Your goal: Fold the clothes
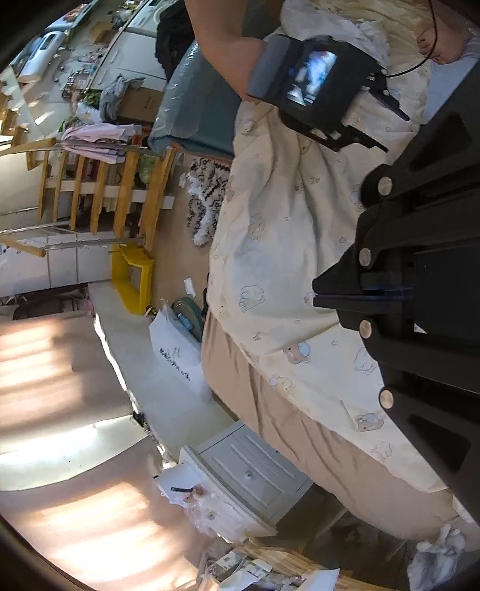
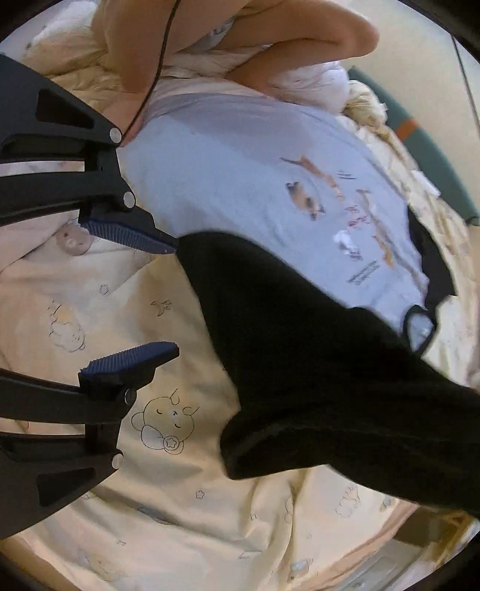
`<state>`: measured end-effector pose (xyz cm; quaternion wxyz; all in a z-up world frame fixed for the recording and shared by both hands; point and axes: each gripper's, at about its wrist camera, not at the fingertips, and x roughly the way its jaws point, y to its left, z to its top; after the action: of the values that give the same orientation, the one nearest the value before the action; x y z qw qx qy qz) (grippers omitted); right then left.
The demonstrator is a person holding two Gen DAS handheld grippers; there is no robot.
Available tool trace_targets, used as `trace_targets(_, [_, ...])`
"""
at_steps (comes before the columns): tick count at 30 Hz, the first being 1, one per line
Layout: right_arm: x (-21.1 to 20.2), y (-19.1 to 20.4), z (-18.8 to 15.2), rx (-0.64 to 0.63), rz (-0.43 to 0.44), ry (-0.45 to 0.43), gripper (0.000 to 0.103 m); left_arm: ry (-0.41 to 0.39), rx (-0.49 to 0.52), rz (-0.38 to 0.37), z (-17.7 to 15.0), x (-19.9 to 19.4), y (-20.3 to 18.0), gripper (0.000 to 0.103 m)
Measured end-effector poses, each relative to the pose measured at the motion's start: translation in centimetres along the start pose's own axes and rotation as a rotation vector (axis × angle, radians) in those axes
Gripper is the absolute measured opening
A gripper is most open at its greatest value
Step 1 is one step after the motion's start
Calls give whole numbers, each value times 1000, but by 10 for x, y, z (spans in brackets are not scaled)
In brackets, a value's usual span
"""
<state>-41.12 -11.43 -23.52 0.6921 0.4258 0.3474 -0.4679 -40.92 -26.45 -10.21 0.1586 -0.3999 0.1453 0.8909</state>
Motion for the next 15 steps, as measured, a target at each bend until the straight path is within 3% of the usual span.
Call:
trace_targets(3, [-39,-14,-12,181,-69,-281,55,-1,10,-17,-5,-1,-7,1])
trace_targets(5, [-64,-20,-24,321,-185,-462,55,-4,18,-27,-8,-2,-13,1])
trace_targets(7, [-66,-34,-37,527,-198,-516,55,-8,26,-35,-10,-5,-20,1])
trace_targets(10, [-33,-53,-54,812,-74,-528,56,-17,33,-47,-12,-10,-28,1])
trace_targets(15, [3,-66,-60,902,19,-509,54,-12,45,-39,-14,-13,-32,1])
